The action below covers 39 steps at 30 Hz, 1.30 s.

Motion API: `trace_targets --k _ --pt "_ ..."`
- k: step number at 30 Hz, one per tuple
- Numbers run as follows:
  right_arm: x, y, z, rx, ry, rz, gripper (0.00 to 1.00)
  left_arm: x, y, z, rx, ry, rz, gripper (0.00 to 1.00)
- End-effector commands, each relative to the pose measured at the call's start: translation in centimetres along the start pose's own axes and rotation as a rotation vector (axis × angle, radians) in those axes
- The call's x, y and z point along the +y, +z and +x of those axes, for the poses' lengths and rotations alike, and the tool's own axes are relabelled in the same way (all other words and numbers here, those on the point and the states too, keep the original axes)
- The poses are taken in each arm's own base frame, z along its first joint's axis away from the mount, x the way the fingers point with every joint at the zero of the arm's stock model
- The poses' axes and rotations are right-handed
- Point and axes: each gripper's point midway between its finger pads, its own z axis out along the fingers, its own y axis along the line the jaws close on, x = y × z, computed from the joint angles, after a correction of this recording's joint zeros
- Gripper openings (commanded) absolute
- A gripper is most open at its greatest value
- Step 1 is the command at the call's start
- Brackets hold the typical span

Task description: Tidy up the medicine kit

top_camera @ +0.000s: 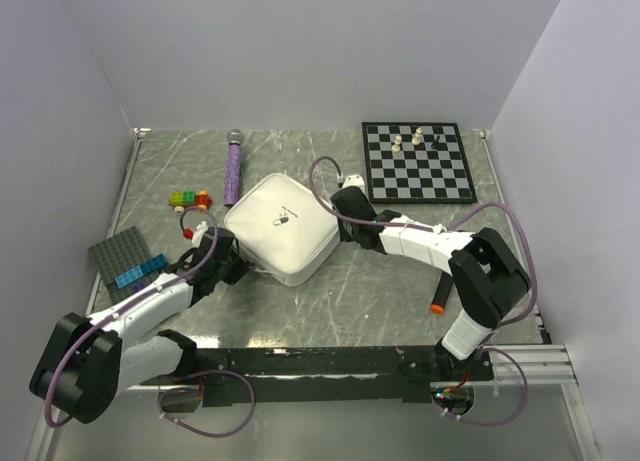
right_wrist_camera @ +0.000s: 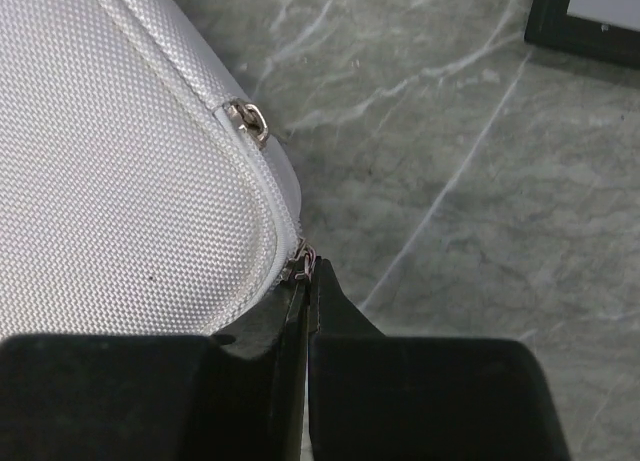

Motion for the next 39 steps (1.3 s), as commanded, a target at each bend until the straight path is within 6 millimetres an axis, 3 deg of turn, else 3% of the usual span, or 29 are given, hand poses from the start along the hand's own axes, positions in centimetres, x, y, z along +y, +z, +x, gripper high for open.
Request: trace_targets --k 1,7,12,15,19,20,24,26,33,39 --pt "-5.9 0.1 -4.0 -0.112 0.092 0.228 0.00 4.6 0.6 -2.4 -0.094 0.077 -0.186 0.01" --pt "-4.3 -3.5 0.5 -0.103 0.067 0.138 0.00 0.6 1.6 -6.4 -0.174 0.120 -0.184 0.01" --pt "-1.5 -6.7 4.7 -0.094 -0.035 0.064 0.00 -2.9 3.1 -10.3 -0.216 0.148 -0.172 0.00" --pt "-0.4 -7.6 6.4 -0.078 -0.082 0.021 0.00 -3.4 3.9 -11.8 -0.228 0.183 -0.190 0.01" --pt "0.5 -7.6 7.3 -0.073 -0.120 -0.030 0.00 -2.1 5.0 -13.3 -0.207 0.160 -0.250 0.01" --pt "0.7 -7.6 7.3 -0.072 -0.123 -0.037 0.00 -1.6 5.1 -13.4 -0.182 0.140 -0.265 0.04" --pt "2.5 -7.9 7.2 -0.072 -0.148 -0.076 0.00 -3.1 4.4 -12.5 -0.110 0.135 -0.150 0.39" --pt "3.3 -8.0 7.2 -0.069 -0.157 -0.083 0.00 -3.6 3.6 -11.7 -0.095 0.135 -0.087 0.48" --pt "4.1 -8.0 7.6 -0.058 -0.179 -0.092 0.00 -2.3 1.9 -8.8 -0.056 0.110 -0.012 0.55" --pt "4.5 -7.9 7.6 -0.057 -0.186 -0.096 0.00 -2.9 1.6 -7.0 -0.035 0.106 0.062 0.58"
